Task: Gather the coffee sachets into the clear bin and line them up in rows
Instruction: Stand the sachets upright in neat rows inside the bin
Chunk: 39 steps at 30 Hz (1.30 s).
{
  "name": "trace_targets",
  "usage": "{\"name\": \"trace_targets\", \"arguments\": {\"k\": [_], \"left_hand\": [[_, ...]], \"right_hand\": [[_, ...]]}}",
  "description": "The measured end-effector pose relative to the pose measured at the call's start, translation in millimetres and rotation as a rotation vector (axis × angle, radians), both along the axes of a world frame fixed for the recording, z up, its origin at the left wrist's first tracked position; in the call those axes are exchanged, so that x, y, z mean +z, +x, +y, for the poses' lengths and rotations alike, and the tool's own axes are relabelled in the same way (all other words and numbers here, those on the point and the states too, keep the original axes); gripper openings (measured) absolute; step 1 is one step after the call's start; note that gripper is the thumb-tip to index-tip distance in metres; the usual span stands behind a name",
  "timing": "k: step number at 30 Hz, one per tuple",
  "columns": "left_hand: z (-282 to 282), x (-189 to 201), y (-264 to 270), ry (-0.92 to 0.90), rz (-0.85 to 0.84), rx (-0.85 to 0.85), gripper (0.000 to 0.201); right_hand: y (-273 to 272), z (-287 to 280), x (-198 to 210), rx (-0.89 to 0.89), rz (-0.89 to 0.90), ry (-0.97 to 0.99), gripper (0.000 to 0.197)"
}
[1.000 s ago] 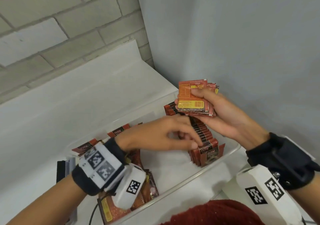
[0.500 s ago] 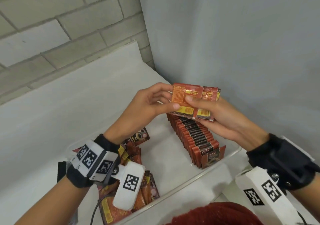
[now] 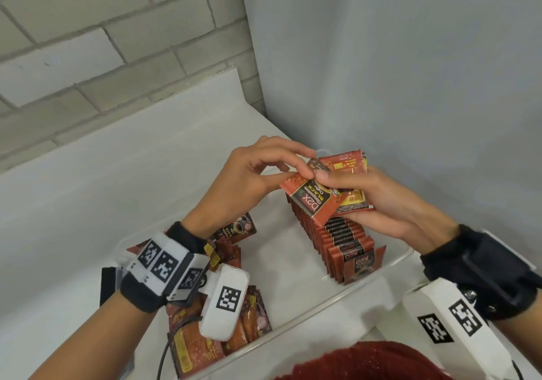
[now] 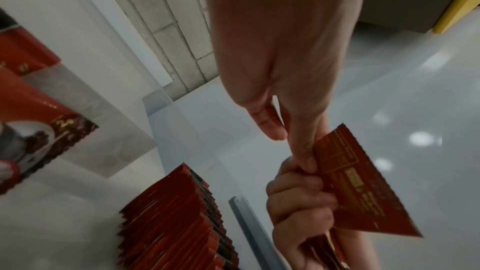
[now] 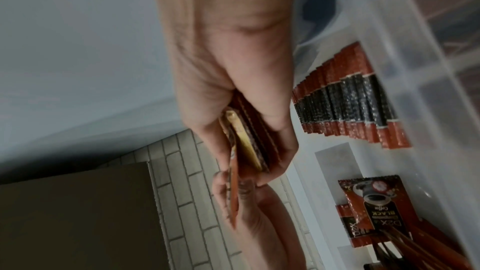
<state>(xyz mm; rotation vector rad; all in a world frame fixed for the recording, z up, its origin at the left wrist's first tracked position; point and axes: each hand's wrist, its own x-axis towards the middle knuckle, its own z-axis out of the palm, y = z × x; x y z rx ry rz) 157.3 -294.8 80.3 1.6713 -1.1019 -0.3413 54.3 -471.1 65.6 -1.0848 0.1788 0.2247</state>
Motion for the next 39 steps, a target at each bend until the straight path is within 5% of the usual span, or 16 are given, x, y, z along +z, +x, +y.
{"name": "trace_targets", "arguments": {"k": [7, 12, 18, 25, 39], "left_hand": [[-1.0, 6.6, -7.7, 0.007, 0.132, 0.155, 0.03], [-1.0, 2.7, -13.3, 0.052, 0.226, 0.109, 0.051], [-1.2, 4.1, -14.3, 0.07, 0.176, 0.061, 0.026], [-16.7, -4.7, -35.6, 0.269, -0.105, -0.33, 0.031], [-53.4, -38.1, -50.2, 0.458, -0.644, -0.644, 0.033]], "right_hand": [[3.3, 0.1, -1.8, -0.136, -0.018, 0.054, 0.031], [5.2, -0.1, -4.1, -0.186, -0.041, 0.018, 0.031], [8.0, -0.1, -2.2, -0.29, -0.062, 0.211, 0.022], [11.7, -4.6, -5.9, -0.457, -0.053, 0.339, 0.036], [11.8, -4.0, -8.0, -0.445, -0.054, 0.309, 0.033]]}}
